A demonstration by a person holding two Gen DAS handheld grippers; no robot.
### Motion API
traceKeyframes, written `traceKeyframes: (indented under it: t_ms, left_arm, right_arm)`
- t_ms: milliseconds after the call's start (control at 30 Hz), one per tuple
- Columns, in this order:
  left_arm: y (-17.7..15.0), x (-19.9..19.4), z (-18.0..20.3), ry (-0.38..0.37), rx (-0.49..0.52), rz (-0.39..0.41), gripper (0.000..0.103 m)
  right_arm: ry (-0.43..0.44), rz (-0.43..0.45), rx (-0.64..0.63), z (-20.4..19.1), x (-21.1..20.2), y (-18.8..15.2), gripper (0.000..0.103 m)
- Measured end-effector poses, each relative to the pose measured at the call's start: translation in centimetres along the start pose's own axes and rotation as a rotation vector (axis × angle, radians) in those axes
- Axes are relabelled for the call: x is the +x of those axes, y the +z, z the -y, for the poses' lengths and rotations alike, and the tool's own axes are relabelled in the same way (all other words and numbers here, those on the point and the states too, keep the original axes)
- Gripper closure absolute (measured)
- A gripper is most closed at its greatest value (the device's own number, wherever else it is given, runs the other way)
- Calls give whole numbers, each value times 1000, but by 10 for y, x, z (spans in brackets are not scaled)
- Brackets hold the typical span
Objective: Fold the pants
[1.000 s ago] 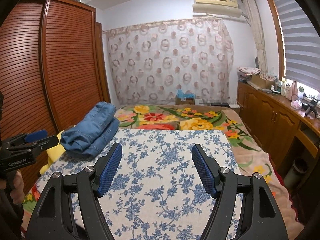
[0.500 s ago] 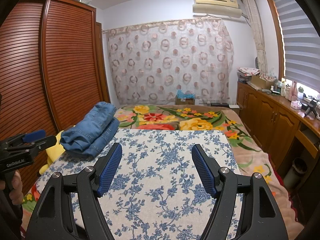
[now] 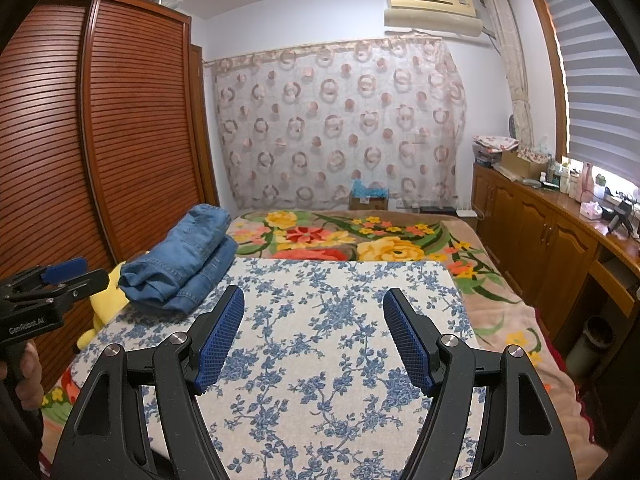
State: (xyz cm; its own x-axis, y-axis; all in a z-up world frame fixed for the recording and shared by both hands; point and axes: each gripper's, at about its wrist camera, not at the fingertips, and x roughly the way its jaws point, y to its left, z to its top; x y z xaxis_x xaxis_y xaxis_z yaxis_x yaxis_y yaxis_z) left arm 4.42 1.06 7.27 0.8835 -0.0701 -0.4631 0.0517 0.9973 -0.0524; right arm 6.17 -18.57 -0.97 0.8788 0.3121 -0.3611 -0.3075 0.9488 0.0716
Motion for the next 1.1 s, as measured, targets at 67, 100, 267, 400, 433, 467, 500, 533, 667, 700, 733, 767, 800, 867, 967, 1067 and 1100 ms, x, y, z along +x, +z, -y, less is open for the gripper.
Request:
traceKeyframes:
  t_ms: [67,100,267,400,433,467,500,533,667,700,733,767,800,867,967,1067,1100]
  left_arm:
    - [0,0,0,0,0,1,37]
    - [0,-1,0,0,0,1,37]
    - [0,0,0,1,0,1,37]
    - [-1,-1,0,-1,-1,2,37]
    - [-1,0,0,0,-1,3,37]
    - [0,0,0,1,-1,4,37]
    - [2,-1,0,1,-2,6,37]
    - [4,-1,0,0,-3,7,37]
    - [5,-3,1,1,-3,9,37]
    - [5,-3,1,0,-3,10,37]
    - [5,-3,1,1,-3,9,37]
    - [5,-3,1,1,-3,10,37]
    - [6,-3,2,0,-3,10,37]
    - [5,-3,1,1,-3,10,37]
    - [6,-4,2,0,-3,9,37]
    - [5,-3,1,0,-2,10,37]
    - [4,-3,1,1,-2,10,37]
  right_arm:
    - [-1,0,0,1,0,-1,29]
    - [-1,2,0,1,-1,-1,29]
    - [-1,1,-2,1,0,-1,29]
    - [1,0,2,1,0,-1,29]
    - [0,0,2,1,-1,-2,29]
    - [-2,1,-2,1,-1,-1,29]
    - [-1,1,-2,1,0,-1,29]
    - [-1,1,0,1,0,-1,29]
    - [-2,2,-1,1,0,-1,29]
    - [-1,2,0,3,0,-1,29]
    - [-2,2,0,2,0,-1,29]
    - [-3,2,0,2,0,-1,29]
    - [-2,2,-1,3,0,-1,29]
    - [-2,3,-1,3,0,-1,29]
    - [-1,1,0,3,0,-2,29]
    - [-1,2,-1,3,0,-1,29]
    - [-1,2,0,3,0,-2,29]
